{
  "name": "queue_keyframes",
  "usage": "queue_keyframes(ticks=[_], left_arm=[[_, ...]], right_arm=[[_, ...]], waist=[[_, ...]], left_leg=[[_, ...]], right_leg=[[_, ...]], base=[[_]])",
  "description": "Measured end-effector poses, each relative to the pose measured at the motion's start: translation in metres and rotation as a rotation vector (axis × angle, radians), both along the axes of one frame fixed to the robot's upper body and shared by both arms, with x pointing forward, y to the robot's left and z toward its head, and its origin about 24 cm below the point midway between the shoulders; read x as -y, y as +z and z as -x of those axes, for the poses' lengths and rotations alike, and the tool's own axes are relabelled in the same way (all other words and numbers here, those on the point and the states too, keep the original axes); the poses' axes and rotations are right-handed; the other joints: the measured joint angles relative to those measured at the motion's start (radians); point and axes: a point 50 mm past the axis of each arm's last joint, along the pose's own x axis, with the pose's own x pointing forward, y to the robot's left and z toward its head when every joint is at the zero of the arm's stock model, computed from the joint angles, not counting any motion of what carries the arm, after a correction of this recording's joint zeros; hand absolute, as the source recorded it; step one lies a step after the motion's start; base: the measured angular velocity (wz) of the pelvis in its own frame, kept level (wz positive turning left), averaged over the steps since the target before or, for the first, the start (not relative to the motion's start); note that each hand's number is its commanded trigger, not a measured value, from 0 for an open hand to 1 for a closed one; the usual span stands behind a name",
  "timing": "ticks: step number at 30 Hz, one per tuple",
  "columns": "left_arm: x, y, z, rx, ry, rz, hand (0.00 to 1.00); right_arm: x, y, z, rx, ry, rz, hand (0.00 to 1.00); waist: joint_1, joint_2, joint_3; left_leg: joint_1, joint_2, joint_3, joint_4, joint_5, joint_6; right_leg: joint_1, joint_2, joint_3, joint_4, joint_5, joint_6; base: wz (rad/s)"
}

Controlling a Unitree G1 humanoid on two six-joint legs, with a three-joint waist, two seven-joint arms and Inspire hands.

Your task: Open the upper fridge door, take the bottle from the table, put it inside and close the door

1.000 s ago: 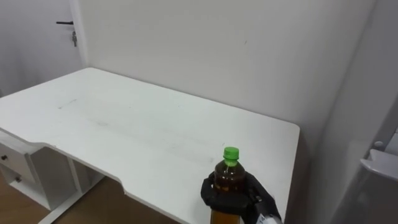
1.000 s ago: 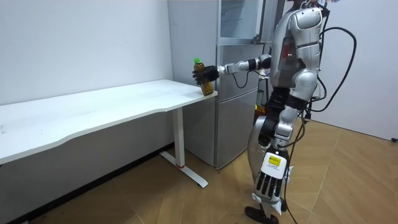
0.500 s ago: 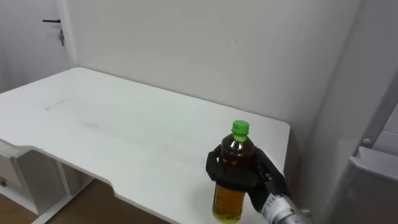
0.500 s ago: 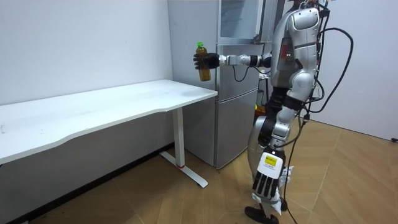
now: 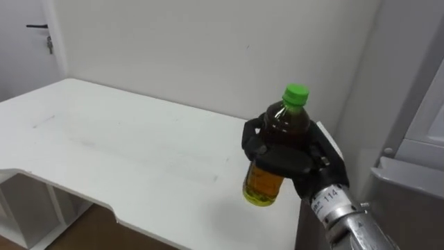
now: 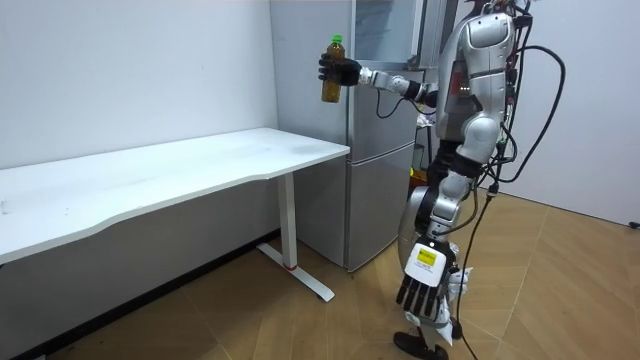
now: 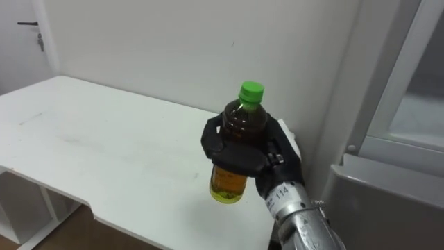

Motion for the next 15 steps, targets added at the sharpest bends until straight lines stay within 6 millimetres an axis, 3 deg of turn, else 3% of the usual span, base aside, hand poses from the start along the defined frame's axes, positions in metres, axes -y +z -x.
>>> queue_keyframes(ticks=[9, 15], left_arm=[[0.001, -0.002, 0.018, -0.049, 0.014, 0.002, 0.0], [-0.002, -0.001, 0.022, -0.052, 0.018, -0.019, 0.0]], right_arm=[[0.004, 0.018, 0.006, 0.059, 0.01, -0.001, 1.0], [0.007, 0.047, 0.02, 0.154, 0.069, -0.083, 1.0]], waist=[[-0.039, -0.017, -0.0113], [-0.072, -0.022, -0.0134]], left_leg=[[0.005, 0.002, 0.017, -0.008, 0.0, 0.0], [0.012, 0.003, 0.023, -0.012, 0.0, 0.0]], right_leg=[[-0.003, 0.002, 0.026, 0.0, 0.0, 0.0], [-0.001, 0.004, 0.047, 0.001, 0.0, 0.0]], base=[[-0.05], [-0.04]])
